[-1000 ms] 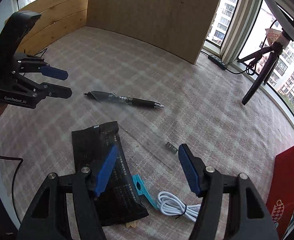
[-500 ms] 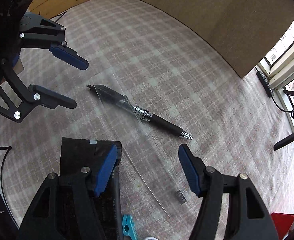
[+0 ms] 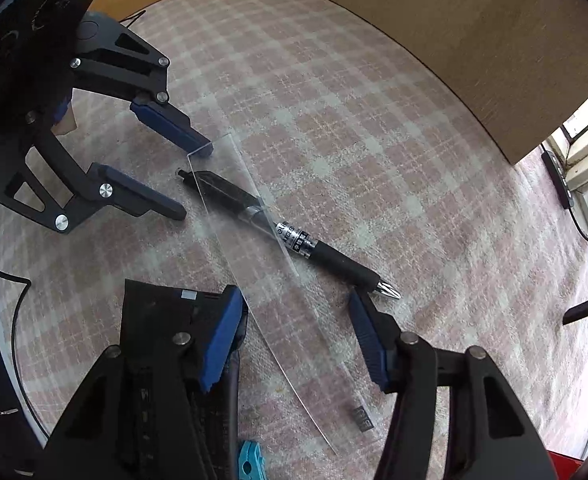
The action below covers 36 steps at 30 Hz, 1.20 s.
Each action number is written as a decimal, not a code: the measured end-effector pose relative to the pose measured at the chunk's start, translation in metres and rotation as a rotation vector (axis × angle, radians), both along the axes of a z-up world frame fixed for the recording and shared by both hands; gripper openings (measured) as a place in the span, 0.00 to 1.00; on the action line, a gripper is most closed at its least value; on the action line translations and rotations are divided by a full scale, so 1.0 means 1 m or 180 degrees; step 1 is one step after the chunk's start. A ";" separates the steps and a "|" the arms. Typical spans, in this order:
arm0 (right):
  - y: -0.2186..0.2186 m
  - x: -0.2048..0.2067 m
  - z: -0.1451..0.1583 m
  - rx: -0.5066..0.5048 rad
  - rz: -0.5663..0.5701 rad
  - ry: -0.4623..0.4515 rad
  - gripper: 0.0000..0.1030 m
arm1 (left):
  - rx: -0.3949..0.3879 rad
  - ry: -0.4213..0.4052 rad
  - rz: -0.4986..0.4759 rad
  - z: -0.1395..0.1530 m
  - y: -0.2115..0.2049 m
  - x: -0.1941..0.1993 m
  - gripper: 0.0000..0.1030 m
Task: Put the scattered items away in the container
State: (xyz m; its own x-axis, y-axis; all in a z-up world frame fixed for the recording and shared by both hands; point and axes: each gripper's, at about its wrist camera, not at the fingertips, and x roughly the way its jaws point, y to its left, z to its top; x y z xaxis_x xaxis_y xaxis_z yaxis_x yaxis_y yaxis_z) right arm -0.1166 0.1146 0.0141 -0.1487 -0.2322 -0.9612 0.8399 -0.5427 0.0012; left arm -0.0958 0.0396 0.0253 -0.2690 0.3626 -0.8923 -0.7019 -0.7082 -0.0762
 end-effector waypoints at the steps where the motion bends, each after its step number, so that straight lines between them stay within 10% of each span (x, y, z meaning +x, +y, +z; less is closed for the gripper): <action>1: 0.000 0.001 0.000 -0.0002 -0.0007 -0.0020 0.51 | 0.0008 0.0000 -0.0013 0.000 0.002 -0.001 0.33; 36: 0.064 0.007 0.047 -0.0105 -0.0080 0.0097 0.30 | 0.0220 0.0109 0.0000 0.017 0.002 0.008 0.15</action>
State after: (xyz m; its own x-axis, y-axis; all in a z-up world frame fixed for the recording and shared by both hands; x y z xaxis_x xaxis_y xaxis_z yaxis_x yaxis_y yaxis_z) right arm -0.1096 0.1785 0.0611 -0.1839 -0.2595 -0.9481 0.8260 -0.5637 -0.0060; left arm -0.0882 0.0419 0.0419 -0.2990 0.4229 -0.8554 -0.7049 -0.7021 -0.1007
